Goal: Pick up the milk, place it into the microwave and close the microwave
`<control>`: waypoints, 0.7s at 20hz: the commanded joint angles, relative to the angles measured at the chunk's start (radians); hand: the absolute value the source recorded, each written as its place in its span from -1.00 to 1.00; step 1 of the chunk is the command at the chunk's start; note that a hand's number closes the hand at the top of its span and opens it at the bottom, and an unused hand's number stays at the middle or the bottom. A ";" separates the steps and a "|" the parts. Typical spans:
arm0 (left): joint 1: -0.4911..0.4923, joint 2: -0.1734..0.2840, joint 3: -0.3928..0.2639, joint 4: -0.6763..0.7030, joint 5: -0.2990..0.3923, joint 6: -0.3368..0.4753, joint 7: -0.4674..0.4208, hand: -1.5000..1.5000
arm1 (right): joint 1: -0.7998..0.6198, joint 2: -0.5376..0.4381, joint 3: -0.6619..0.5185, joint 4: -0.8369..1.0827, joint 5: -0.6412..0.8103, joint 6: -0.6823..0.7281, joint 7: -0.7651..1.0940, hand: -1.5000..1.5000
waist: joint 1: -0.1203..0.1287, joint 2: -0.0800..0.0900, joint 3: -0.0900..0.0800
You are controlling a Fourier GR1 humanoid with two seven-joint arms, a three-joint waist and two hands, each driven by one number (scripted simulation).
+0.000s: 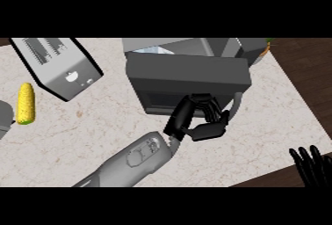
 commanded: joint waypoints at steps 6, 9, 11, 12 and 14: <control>-0.128 0.000 0.097 0.109 0.144 0.013 -0.089 1.00 | 0.011 -0.033 0.015 -0.086 -0.065 0.047 0.034 -1.00 | -0.060 0.018 0.001; -0.167 0.000 0.113 0.158 0.160 0.012 -0.108 1.00 | 0.026 -0.062 0.000 -0.110 -0.086 0.063 0.042 -1.00 | -0.087 0.020 0.002; -0.175 0.000 0.115 0.184 0.176 -0.006 -0.140 1.00 | 0.017 -0.053 0.009 -0.115 -0.086 0.048 0.056 -1.00 | -0.082 0.030 0.001; -0.192 0.000 0.124 0.200 0.186 -0.005 -0.136 1.00 | 0.026 -0.061 0.010 -0.115 -0.094 0.061 0.054 -1.00 | -0.092 0.030 0.003; -0.203 0.000 0.134 0.222 0.202 -0.002 -0.146 1.00 | 0.021 -0.075 0.002 -0.137 -0.108 0.064 0.066 -1.00 | -0.100 0.034 0.002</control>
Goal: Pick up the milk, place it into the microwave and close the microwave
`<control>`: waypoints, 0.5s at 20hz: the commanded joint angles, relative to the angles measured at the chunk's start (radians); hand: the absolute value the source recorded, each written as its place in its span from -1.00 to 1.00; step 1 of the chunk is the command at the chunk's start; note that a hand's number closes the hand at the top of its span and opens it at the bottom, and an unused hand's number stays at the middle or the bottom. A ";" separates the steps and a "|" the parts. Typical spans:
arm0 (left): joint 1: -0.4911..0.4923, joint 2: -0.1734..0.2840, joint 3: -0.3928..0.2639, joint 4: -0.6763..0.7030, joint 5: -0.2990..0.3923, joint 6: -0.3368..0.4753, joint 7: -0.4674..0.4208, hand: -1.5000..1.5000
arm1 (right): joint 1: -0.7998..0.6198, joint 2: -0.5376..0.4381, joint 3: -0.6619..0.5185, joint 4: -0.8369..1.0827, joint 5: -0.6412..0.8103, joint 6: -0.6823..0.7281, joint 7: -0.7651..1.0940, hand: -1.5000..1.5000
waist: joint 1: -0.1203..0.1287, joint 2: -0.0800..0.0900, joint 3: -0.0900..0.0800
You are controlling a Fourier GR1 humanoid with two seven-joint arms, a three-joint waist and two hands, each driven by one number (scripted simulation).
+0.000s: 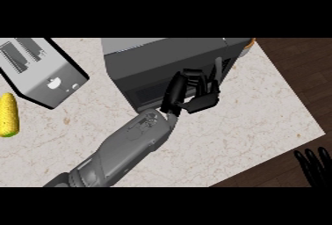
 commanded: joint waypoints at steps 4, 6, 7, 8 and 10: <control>-0.064 -0.001 0.021 0.073 0.054 0.001 -0.046 1.00 | 0.002 -0.012 0.012 -0.034 -0.042 0.036 0.007 -1.00 | -0.024 0.012 0.004; -0.062 -0.001 0.024 0.077 0.067 -0.013 -0.065 1.00 | 0.004 -0.030 0.002 -0.049 -0.054 0.043 0.017 -1.00 | -0.021 0.012 0.002; -0.062 -0.001 0.019 0.077 0.072 0.007 -0.072 1.00 | 0.006 -0.036 0.000 -0.064 -0.061 0.043 0.024 -1.00 | -0.031 0.009 0.002; -0.065 -0.001 0.017 0.082 0.076 0.001 -0.074 1.00 | 0.010 -0.042 0.003 -0.064 -0.065 0.051 0.027 -1.00 | -0.037 0.012 0.002; -0.069 -0.001 0.023 0.090 0.090 -0.002 -0.083 1.00 | 0.008 -0.043 -0.004 -0.070 -0.074 0.048 0.027 -1.00 | -0.032 0.012 0.003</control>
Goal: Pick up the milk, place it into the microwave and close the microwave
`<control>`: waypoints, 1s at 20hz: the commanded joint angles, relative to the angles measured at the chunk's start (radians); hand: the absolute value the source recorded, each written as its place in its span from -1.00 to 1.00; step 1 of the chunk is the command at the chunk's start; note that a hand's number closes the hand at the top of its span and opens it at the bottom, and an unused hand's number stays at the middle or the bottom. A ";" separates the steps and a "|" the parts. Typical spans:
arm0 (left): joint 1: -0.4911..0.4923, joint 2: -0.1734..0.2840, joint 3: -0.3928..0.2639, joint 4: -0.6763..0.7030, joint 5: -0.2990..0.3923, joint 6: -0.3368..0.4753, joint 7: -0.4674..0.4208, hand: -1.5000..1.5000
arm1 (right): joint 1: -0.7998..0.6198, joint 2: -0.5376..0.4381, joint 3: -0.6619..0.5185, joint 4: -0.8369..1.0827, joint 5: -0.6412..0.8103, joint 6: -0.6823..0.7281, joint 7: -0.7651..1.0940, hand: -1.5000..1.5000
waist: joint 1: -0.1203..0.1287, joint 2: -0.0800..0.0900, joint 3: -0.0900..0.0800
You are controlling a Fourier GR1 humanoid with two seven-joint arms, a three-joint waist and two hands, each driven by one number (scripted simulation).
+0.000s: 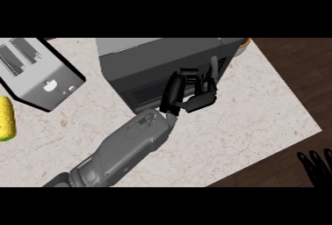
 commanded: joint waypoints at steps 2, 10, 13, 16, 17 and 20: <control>-0.061 -0.002 0.017 0.078 0.025 -0.020 -0.023 1.00 | 0.001 -0.017 -0.010 -0.020 -0.031 0.031 -0.006 -1.00 | -0.016 0.014 0.002; -0.076 -0.002 0.026 0.101 0.065 -0.020 -0.059 1.00 | 0.007 -0.045 -0.032 -0.060 -0.046 0.031 0.010 -1.00 | -0.029 0.018 0.001; -0.082 -0.002 0.019 0.106 0.075 -0.011 -0.067 1.00 | 0.024 -0.041 -0.016 -0.071 -0.086 0.049 0.015 -1.00 | -0.033 0.014 0.003; -0.091 -0.002 0.019 0.111 0.085 -0.015 -0.076 1.00 | 0.024 -0.049 -0.018 -0.079 -0.103 0.052 0.026 -1.00 | -0.029 0.020 0.003; -0.077 -0.002 0.016 0.113 0.091 -0.018 -0.088 1.00 | 0.037 -0.053 -0.022 -0.092 -0.107 0.055 0.025 -1.00 | -0.034 0.014 0.002; -0.085 -0.002 0.011 0.124 0.098 -0.020 -0.091 1.00 | 0.033 -0.062 -0.034 -0.098 -0.122 0.051 0.035 -1.00 | -0.029 0.018 0.002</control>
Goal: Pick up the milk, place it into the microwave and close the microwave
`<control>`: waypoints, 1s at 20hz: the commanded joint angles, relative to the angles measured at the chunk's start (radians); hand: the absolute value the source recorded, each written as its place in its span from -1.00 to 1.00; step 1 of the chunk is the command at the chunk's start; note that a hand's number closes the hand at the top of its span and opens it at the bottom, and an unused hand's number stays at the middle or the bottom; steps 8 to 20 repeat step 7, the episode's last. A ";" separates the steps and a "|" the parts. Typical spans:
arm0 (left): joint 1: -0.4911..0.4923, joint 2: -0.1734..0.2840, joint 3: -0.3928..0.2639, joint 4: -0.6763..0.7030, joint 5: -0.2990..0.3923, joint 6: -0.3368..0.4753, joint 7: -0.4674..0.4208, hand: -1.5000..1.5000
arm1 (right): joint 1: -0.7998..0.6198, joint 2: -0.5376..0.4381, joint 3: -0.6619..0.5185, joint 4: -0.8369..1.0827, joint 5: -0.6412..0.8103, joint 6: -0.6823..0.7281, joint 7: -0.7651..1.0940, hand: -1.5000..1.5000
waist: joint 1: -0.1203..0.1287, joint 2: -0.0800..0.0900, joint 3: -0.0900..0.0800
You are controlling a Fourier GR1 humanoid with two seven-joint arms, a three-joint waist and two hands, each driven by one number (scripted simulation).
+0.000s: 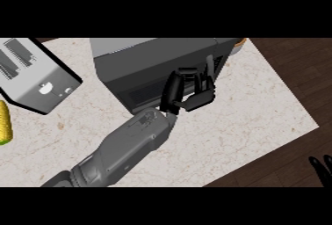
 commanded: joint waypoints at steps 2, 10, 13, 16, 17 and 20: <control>-0.077 0.000 0.025 0.083 0.020 -0.027 0.005 1.00 | 0.006 -0.017 -0.016 -0.014 -0.029 0.026 -0.006 -1.00 | -0.006 0.013 0.001; -0.083 0.000 0.015 0.088 0.038 -0.024 -0.008 1.00 | 0.023 -0.038 -0.012 -0.033 -0.041 0.041 0.014 -1.00 | -0.011 0.013 0.000; -0.083 0.000 0.015 0.088 0.038 -0.024 -0.008 1.00 | 0.023 -0.038 -0.012 -0.033 -0.041 0.041 0.014 -1.00 | -0.011 0.013 0.000; -0.083 0.000 0.015 0.088 0.038 -0.024 -0.008 1.00 | 0.023 -0.038 -0.012 -0.033 -0.041 0.041 0.014 -1.00 | -0.011 0.013 0.000; -0.083 0.000 0.015 0.088 0.038 -0.024 -0.008 1.00 | 0.023 -0.038 -0.012 -0.033 -0.041 0.041 0.014 -1.00 | -0.011 0.013 0.000; -0.083 0.000 0.015 0.088 0.038 -0.024 -0.008 1.00 | 0.023 -0.038 -0.012 -0.033 -0.041 0.041 0.014 -1.00 | -0.011 0.013 0.000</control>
